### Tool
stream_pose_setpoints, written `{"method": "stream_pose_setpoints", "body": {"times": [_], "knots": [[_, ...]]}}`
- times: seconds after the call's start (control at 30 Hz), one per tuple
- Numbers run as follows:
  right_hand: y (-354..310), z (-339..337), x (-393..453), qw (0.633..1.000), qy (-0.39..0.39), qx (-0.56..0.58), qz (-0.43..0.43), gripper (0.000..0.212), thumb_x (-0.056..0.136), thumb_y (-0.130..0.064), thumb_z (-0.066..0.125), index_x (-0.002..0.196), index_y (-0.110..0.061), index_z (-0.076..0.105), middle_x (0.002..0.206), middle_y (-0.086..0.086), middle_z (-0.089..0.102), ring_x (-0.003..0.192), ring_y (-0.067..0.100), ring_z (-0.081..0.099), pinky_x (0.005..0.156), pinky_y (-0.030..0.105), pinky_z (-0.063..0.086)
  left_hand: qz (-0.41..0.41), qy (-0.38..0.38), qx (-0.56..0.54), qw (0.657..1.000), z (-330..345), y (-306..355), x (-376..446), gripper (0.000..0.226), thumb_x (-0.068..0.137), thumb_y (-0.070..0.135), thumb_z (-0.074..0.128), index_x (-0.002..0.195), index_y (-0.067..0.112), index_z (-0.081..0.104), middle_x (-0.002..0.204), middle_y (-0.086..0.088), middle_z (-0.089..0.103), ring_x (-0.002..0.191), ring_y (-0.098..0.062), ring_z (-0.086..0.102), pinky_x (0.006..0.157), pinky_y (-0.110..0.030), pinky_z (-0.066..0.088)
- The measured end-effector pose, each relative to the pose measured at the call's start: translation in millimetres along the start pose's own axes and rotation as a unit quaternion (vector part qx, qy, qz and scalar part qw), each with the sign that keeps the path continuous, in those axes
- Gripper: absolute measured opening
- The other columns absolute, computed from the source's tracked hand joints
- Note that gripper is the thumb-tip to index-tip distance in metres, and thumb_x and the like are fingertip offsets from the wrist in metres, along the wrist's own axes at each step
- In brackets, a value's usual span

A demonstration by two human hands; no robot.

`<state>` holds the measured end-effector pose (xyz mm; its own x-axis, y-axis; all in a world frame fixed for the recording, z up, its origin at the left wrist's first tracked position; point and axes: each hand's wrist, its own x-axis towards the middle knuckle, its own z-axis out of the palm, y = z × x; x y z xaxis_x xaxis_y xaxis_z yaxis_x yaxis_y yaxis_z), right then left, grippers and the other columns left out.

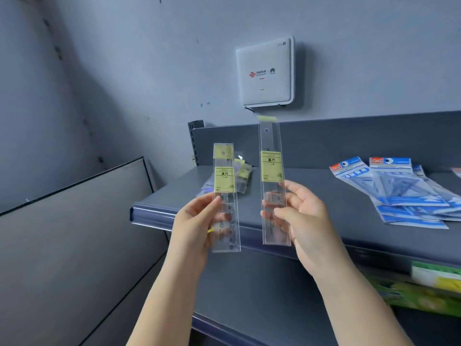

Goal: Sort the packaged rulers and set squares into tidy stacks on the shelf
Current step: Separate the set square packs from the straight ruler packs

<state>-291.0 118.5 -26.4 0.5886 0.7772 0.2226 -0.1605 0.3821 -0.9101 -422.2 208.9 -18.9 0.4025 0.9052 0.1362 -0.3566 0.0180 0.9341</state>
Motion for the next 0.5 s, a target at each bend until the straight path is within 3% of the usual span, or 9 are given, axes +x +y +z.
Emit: {"method": "stream_pose_setpoints", "body": {"times": [0.23, 0.37, 0.5], "knots": [[14.1, 22.8, 32.9, 0.997, -0.025, -0.058, -0.038, 0.061, 0.083, 0.015, 0.055, 0.134, -0.018, 0.043, 0.105, 0.002, 0.068, 0.094, 0.014, 0.067, 0.07, 0.02, 0.055, 0.018, 0.004, 0.028, 0.999, -25.7, -2.1, 46.8, 0.013, 0.088, 0.009, 0.06, 0.099, 0.005, 0.066, 0.083, -0.01, 0.068, 0.055, -0.014, 0.062, 0.044, -0.025, 0.051], [18.2, 32.1, 58.9, 0.993, -0.049, -0.087, -0.062, 0.063, 0.081, 0.011, 0.06, 0.131, -0.023, 0.042, 0.101, -0.002, 0.07, 0.093, 0.008, 0.068, 0.077, 0.027, 0.056, 0.049, 0.021, 0.055, 0.997, -28.9, -0.4, 78.8, 0.016, 0.088, 0.012, 0.06, 0.102, 0.004, 0.065, 0.079, -0.009, 0.068, 0.049, -0.012, 0.061, 0.041, -0.022, 0.049], [20.5, 41.7, 82.3, 0.991, -0.049, -0.108, -0.064, 0.059, 0.079, 0.008, 0.064, 0.122, -0.028, 0.046, 0.095, -0.004, 0.071, 0.09, 0.008, 0.068, 0.075, 0.027, 0.056, 0.07, 0.02, 0.088, 0.994, -31.9, 5.3, 109.0, 0.007, 0.089, 0.013, 0.061, 0.093, 0.009, 0.064, 0.062, 0.005, 0.069, 0.04, -0.006, 0.055, 0.04, -0.017, 0.047]]}}
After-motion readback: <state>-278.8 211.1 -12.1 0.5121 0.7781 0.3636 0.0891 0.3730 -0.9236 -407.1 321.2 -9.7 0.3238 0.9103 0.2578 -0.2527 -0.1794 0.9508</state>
